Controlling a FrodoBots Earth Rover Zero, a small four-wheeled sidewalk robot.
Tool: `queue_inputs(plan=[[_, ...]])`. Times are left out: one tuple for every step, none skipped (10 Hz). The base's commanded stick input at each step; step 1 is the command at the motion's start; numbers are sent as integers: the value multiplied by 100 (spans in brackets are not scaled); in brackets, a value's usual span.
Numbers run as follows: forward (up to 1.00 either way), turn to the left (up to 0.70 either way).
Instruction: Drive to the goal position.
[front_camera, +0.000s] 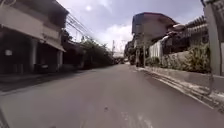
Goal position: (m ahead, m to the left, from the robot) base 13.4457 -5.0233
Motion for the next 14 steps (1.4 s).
queue_inputs(plan=[[70,1],[70,1],[70,1],[70,1],[70,1],[70,1],[70,1],[70,1],[70,1],[70,1],[70,1],[70,1],[70,1],[70,1]])
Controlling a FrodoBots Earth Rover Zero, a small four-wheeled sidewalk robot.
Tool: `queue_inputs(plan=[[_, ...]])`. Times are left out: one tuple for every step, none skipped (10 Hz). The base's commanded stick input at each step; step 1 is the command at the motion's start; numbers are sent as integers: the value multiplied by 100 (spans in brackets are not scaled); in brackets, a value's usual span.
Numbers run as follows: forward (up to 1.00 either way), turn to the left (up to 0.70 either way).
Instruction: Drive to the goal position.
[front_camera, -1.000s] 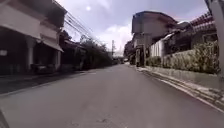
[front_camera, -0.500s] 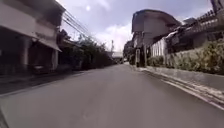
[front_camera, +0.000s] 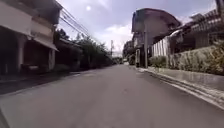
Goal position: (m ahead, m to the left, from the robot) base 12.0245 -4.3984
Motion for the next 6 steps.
queue_inputs(plan=[[70,1],[70,1],[70,1],[70,-4],[70,-21],[70,-33]])
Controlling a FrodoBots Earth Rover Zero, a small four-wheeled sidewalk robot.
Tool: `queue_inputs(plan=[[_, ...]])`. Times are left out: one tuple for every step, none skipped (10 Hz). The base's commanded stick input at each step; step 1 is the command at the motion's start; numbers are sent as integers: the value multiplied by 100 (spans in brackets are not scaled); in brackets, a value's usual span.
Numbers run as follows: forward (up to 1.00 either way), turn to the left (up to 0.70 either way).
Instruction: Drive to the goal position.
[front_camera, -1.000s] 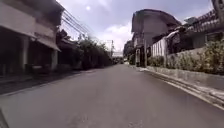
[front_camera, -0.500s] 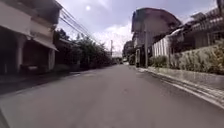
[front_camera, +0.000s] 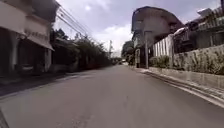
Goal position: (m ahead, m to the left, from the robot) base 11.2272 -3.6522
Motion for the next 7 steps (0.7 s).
queue_inputs(plan=[[70,-30],[70,-3],[70,1],[70,1],[70,1],[70,1],[70,1]])
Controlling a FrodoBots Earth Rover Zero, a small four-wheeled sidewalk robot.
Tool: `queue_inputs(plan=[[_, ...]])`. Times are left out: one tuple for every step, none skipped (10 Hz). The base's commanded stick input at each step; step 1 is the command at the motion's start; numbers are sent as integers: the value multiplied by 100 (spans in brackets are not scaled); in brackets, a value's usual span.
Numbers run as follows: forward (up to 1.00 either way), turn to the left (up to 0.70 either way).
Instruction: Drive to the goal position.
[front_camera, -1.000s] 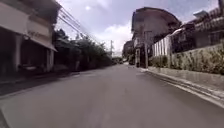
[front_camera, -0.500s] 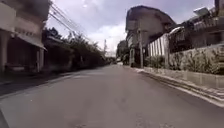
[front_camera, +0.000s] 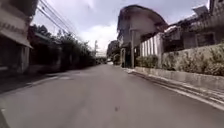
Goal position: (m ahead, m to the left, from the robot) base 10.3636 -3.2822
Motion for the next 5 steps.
queue_inputs(plan=[[70,1],[70,1],[70,1],[70,1],[70,1]])
